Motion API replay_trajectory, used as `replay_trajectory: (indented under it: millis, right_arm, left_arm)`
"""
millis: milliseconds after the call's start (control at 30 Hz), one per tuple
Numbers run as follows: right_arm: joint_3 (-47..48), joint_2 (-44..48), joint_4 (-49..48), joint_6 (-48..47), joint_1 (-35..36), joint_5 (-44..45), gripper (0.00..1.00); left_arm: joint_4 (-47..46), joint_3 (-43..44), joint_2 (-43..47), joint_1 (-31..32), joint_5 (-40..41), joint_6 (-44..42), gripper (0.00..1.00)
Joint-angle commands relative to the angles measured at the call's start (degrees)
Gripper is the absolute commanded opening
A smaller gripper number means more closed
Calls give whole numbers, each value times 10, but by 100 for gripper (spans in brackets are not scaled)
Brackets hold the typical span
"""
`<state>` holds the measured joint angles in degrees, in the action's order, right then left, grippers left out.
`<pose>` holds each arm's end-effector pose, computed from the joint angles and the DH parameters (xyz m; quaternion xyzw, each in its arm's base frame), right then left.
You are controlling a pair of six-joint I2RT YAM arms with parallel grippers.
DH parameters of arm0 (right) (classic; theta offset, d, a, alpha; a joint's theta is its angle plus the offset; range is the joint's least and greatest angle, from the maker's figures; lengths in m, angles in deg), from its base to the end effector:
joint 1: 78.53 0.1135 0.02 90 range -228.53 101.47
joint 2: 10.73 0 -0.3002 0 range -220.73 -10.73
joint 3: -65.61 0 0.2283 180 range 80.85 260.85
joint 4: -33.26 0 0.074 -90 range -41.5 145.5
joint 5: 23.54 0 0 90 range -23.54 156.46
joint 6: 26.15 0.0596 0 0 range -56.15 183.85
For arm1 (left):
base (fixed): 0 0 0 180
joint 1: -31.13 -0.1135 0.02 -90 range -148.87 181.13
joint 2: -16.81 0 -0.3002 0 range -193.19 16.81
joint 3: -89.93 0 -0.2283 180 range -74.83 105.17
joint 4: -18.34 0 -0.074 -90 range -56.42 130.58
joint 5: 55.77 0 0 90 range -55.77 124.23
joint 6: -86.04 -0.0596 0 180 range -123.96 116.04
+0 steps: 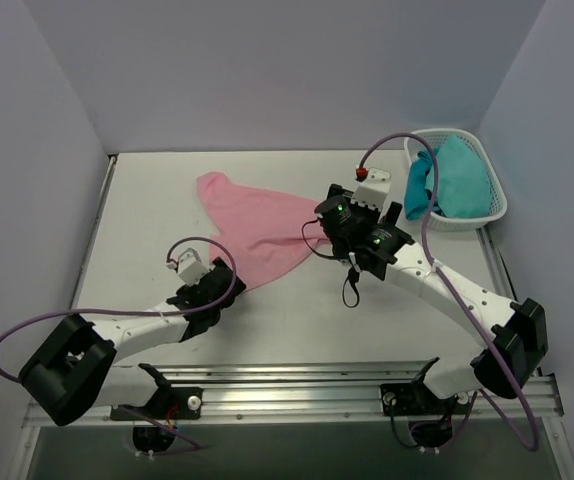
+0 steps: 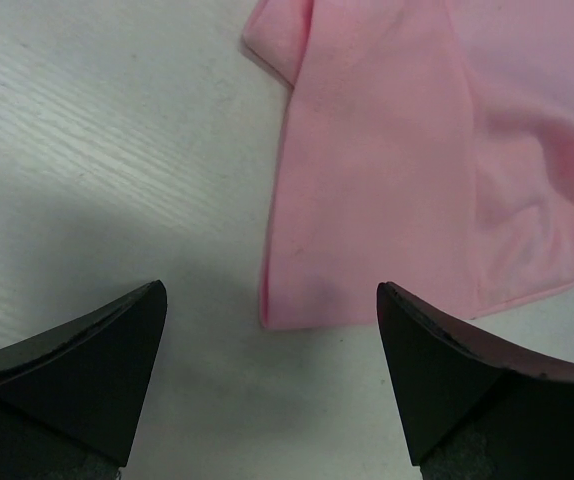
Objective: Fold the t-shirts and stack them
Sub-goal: Flatten out the tshirt
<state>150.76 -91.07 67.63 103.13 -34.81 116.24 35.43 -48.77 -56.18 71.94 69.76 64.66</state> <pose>0.2446 0.1710 0.3731 0.1813 0.7915 0.0302 0.5829 0.1794 -0.1092 0.1885 -0.3185 0.8394 -0.1087 0.4268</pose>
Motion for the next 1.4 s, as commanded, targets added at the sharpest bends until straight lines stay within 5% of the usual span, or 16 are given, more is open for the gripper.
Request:
replay_trajectory:
  millis: [0,300,367,400,433,500,733,900,1067,1367]
  right_arm:
    - [-4,23,20,4,4,32,100]
    - [-23,31,13,-4,0,51,100]
    - [-24,30,11,-6,-2,54,100]
    - [-26,29,11,-6,-2,57,100]
    - [-27,29,9,-7,-4,57,100]
    - [-28,26,6,-7,-5,57,100]
    - [-31,27,6,3,-2,51,100]
    - [-44,44,-14,7,38,15,100]
    - [-37,55,28,35,79,52,100]
    - [-53,110,42,47,122,63,100]
  left_arm:
    - [-73,24,-43,4,-33,13,95]
    - [-144,58,-138,8,-74,17,100]
    - [-144,65,-146,9,-77,15,75]
    - [-146,68,-146,10,-76,8,56]
    - [-146,71,-147,10,-77,5,27]
    - [-143,78,-148,10,-78,-15,4]
    - [-83,171,-87,7,-46,-143,2]
    - [39,403,-75,-11,9,-297,2]
    - [97,593,-116,-28,-15,-389,2]
    - [149,739,-205,-32,-8,-452,2]
